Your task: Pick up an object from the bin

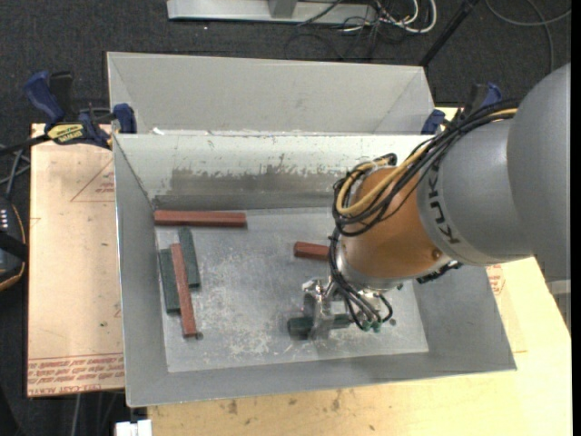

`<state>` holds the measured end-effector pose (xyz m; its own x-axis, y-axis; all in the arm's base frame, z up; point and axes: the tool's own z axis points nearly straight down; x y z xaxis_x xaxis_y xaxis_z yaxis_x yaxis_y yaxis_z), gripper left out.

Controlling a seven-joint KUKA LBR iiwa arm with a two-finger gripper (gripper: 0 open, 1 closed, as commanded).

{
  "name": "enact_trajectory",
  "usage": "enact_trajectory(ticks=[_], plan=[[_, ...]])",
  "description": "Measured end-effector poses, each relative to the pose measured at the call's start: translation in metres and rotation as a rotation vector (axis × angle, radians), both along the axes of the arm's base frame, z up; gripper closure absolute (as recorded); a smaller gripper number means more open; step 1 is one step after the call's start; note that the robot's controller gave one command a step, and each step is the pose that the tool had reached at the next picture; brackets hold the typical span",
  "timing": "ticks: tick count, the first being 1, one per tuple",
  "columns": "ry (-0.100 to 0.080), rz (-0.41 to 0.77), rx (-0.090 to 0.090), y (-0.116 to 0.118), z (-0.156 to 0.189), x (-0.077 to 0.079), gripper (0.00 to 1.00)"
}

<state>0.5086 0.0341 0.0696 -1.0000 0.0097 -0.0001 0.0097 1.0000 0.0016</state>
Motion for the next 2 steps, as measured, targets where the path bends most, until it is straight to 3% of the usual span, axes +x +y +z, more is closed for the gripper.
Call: enact_trajectory(ticks=[1,2], plan=[[0.003,-0.014,0.000,-0.003,0.041,-0.009,1.00],[-0.002,0.047,-0.001,0.019,0.135,0.005,1.00]])
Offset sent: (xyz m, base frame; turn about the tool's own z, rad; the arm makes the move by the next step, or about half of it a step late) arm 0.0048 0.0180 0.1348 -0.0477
